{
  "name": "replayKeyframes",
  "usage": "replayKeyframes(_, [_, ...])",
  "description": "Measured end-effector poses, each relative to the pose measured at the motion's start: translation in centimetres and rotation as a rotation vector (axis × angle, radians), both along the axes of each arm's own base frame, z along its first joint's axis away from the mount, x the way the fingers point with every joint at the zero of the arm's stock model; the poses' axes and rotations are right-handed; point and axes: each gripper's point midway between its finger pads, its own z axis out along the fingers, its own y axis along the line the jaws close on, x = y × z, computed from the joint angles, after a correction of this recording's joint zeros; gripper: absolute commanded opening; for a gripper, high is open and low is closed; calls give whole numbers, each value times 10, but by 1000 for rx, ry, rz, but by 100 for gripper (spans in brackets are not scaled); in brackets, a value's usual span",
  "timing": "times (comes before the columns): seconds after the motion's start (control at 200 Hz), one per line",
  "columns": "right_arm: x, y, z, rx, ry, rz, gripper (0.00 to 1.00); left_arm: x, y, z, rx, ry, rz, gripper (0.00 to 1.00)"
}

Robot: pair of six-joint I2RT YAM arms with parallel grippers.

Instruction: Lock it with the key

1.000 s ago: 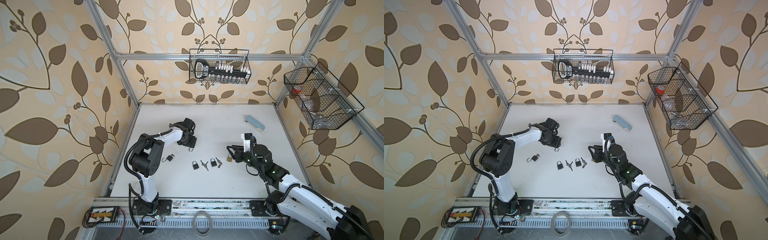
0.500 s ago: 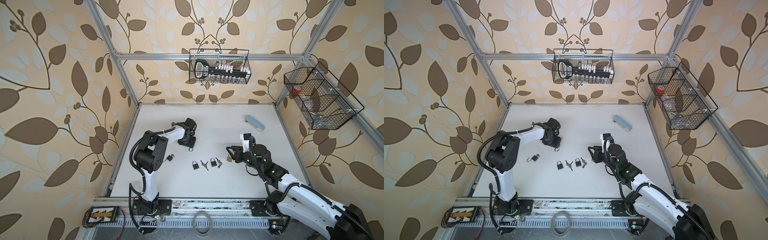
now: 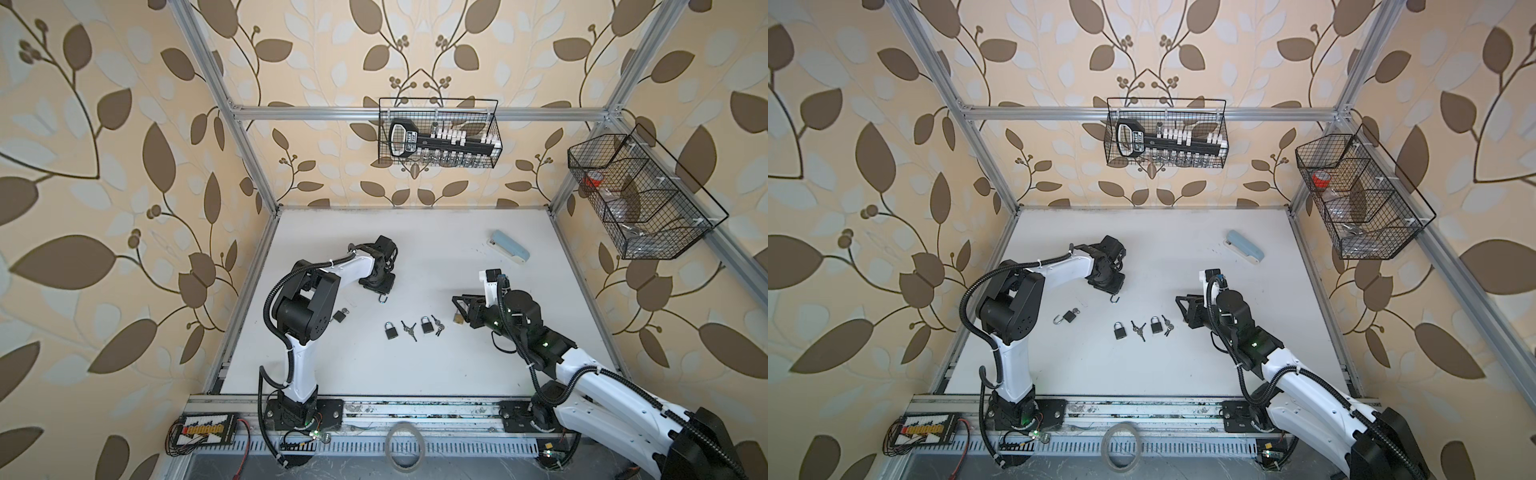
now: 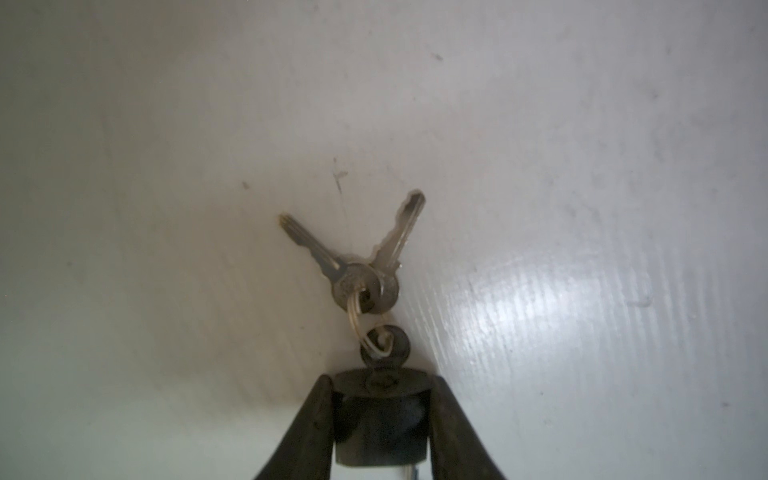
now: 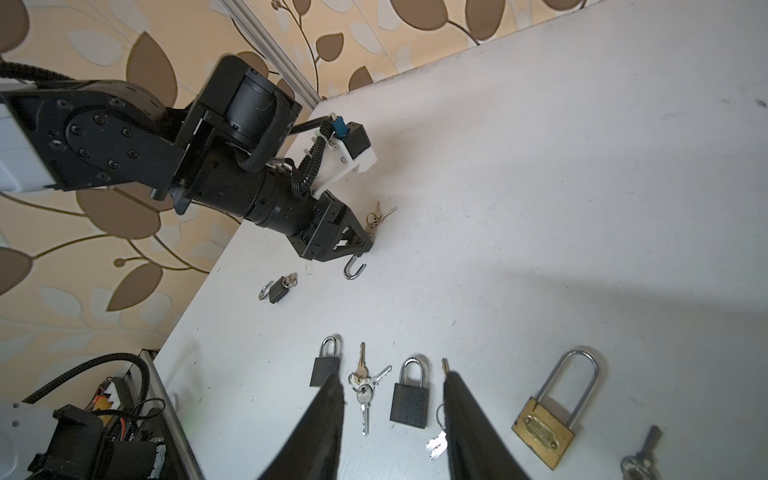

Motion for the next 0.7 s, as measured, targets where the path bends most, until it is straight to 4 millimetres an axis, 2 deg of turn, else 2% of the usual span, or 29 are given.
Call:
replayKeyframes(0.155, [0,-1,5,7,-17,-6,41,-1,0,1,-7,-1,12,24])
replayKeyframes(0.245, [0,-1,6,3,-25,-2,42,-10,2,2,-19,12,20,20])
replayKeyframes(0.345, [0,-1,12,-7,-60,11,45,-18,-1,15,-61,10,29,13])
replayKeyframes(0.39, [1,0,16,-13,-84,17,48,-21,-3,30,-92,-4,26,8])
replayKeyframes(0.45, [2,1,22,-26,-129,28,55,-22,-8,58,-147,-47,15,0])
replayKeyframes(0.575, [7,6,41,-63,-248,68,58,-30,-18,132,-277,-179,-39,0])
replayKeyframes(0.7, [11,19,64,-107,-400,144,63,-46,-29,207,-404,-309,-156,0])
